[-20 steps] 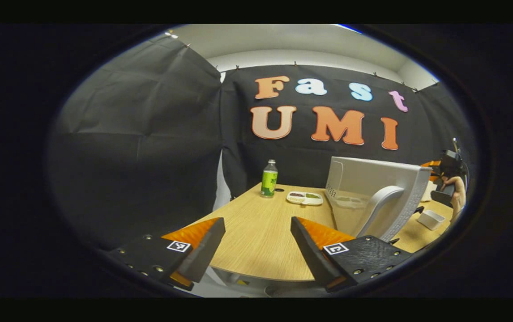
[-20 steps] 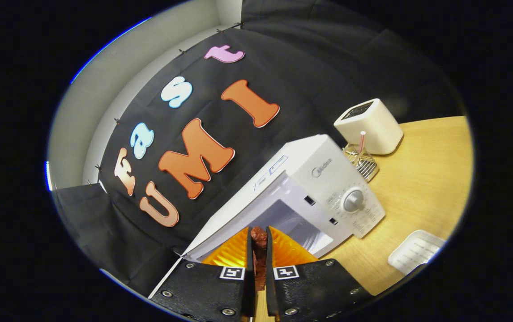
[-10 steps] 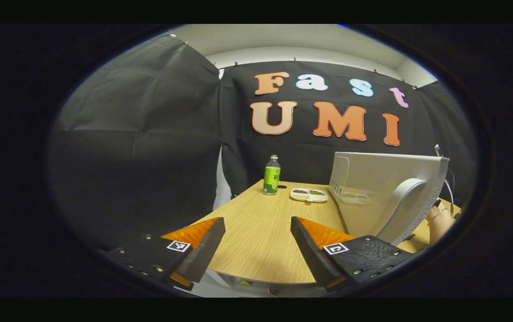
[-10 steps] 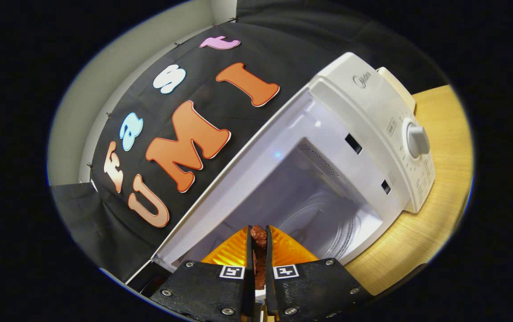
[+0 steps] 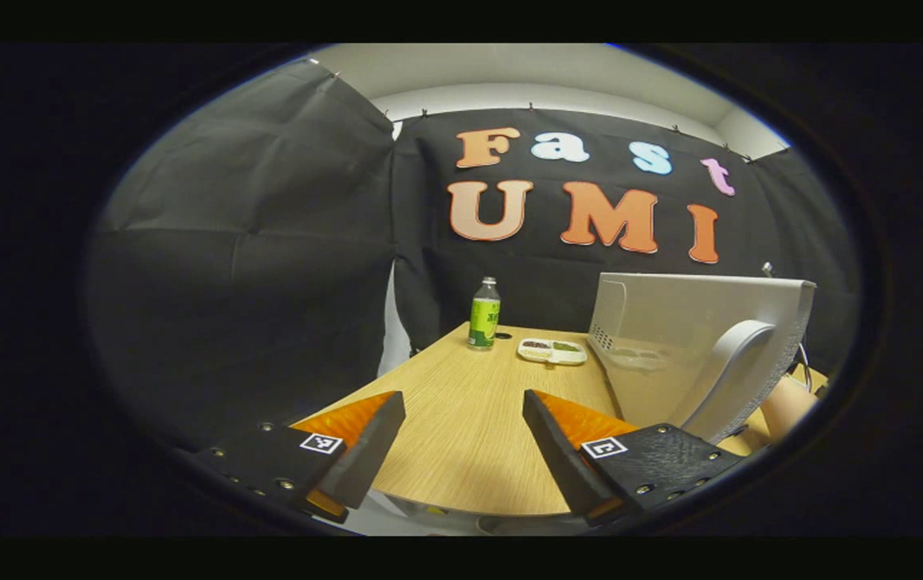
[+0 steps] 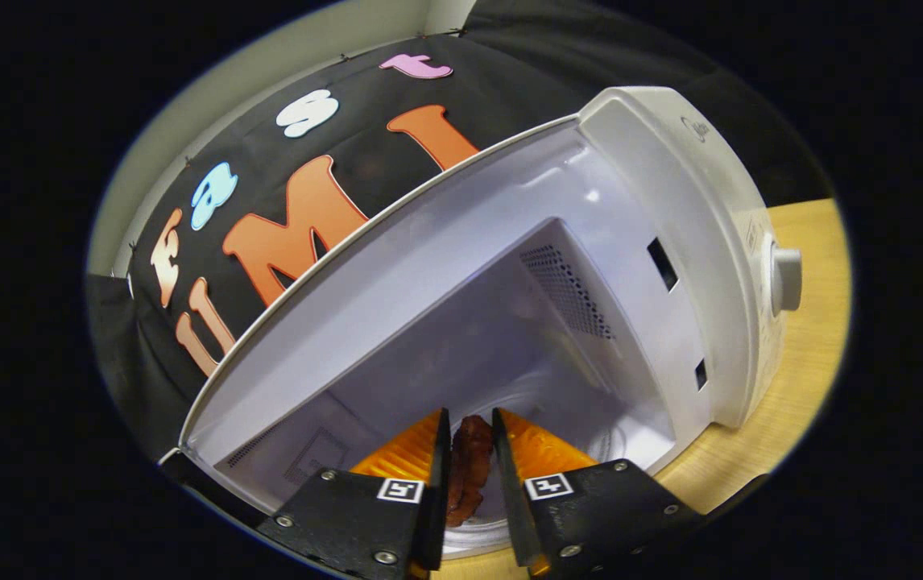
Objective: Open the microwave oven with the left hand, put the food in, and close the microwave oven.
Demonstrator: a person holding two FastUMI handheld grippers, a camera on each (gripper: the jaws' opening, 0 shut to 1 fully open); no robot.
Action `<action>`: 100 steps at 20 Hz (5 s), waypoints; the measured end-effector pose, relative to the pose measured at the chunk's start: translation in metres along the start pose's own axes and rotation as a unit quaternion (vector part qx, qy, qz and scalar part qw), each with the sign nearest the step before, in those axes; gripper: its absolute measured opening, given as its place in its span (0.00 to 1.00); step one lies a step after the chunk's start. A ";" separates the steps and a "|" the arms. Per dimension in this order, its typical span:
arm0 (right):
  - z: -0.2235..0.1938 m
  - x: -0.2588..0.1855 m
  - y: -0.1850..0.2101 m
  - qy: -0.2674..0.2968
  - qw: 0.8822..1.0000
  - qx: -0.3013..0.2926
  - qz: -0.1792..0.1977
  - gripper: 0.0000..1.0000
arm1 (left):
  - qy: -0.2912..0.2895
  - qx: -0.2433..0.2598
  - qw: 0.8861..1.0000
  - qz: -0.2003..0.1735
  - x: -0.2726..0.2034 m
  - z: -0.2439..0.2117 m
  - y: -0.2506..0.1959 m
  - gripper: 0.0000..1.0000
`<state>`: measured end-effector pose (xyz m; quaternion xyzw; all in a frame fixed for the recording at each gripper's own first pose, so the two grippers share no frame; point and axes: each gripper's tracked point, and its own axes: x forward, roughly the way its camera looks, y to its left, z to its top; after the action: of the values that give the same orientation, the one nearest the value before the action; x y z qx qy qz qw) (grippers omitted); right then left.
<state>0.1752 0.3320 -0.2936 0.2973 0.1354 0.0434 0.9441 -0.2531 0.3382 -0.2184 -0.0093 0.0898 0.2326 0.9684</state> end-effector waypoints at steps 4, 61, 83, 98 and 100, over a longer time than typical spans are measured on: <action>0.010 -0.010 -0.012 0.014 0.998 -0.054 -0.004 0.85 | -0.006 0.007 1.000 0.000 -0.002 0.007 -0.006 0.91; 0.335 -0.267 -0.227 -0.084 0.962 -0.260 -0.027 0.94 | -0.002 0.053 0.951 -0.303 0.071 0.017 -0.479 0.01; 0.326 -0.235 -0.238 -0.061 0.962 -0.263 -0.047 0.95 | -0.001 0.058 0.972 -0.226 0.162 0.054 -0.514 0.00; 0.340 -0.275 -0.123 -0.080 0.956 -0.279 0.036 0.94 | -0.058 0.047 0.988 -0.139 0.031 0.254 -0.264 0.02; 0.338 -0.278 -0.115 -0.082 0.955 -0.283 0.043 0.94 | -0.061 0.055 0.989 -0.121 0.016 0.265 -0.241 0.57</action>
<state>0.0035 0.0064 -0.0296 0.0261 0.0273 0.0960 0.9947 -0.0850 0.1466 0.0333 0.0479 0.0412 0.1090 0.9920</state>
